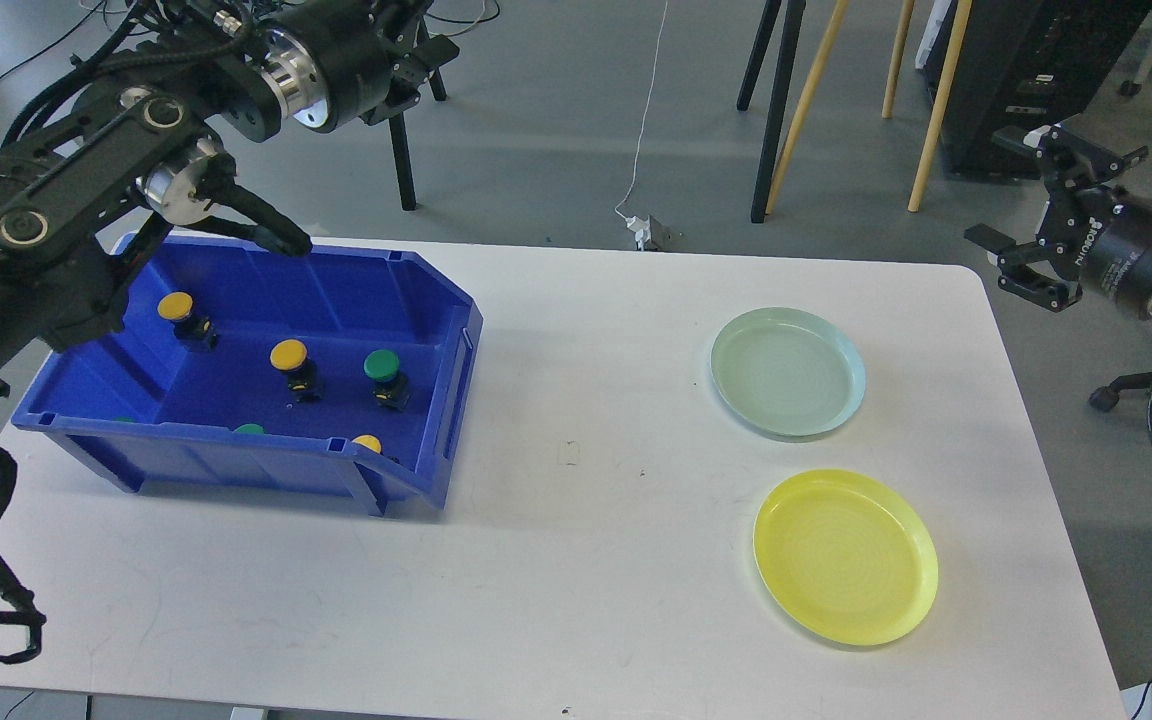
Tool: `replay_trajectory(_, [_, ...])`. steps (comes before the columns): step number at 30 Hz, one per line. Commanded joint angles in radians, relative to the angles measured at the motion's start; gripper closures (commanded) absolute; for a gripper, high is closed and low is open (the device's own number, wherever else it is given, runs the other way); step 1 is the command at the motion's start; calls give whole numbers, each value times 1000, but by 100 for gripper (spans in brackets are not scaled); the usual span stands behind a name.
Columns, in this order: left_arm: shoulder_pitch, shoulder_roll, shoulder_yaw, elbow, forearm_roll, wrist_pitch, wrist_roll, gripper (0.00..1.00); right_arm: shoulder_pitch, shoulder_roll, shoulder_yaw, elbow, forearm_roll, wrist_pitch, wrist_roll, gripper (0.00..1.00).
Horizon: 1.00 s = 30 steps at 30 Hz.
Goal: Pass button and place on color plate
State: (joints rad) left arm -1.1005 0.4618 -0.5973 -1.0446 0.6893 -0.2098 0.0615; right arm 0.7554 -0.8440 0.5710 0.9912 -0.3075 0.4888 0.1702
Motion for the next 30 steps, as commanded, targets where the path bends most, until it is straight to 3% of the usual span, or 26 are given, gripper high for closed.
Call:
replay_trajectory(1, [-1,9,7,-8,6,-3,-31,0,-2,-9,1,0,2,0,2,0])
replay_trajectory(6, [-6,0,-83,15,-7,-9,-80,0,-2,-6,6,0,1,0,2,0])
replay_trajectory(10, [-6,-5,-137,102,-28,-144,-92,0,-2,-6,9,0,1,0,6,0])
replay_trajectory(14, [-7,-28,-125,141,-42,-166,-190,0,-2,-6,13,1,1,0,11,0])
replay_trajectory(15, [-6,-25,-121,140,-34,-164,-196,0,-2,-6,13,1,2,0,12,0])
replay_trajectory(18, [-6,6,-101,138,-4,-168,-137,0,-2,-4,26,1,1,0,12,0])
replay_trajectory(21, [1,116,-49,72,94,-198,-91,0,-2,2,38,1,1,0,12,0])
replay_trajectory(26, [2,300,36,-60,200,-230,-89,0,-2,9,66,1,1,0,12,0])
replay_trajectory(30, [2,339,14,-61,203,-223,-103,0,-4,11,75,-2,1,0,15,0])
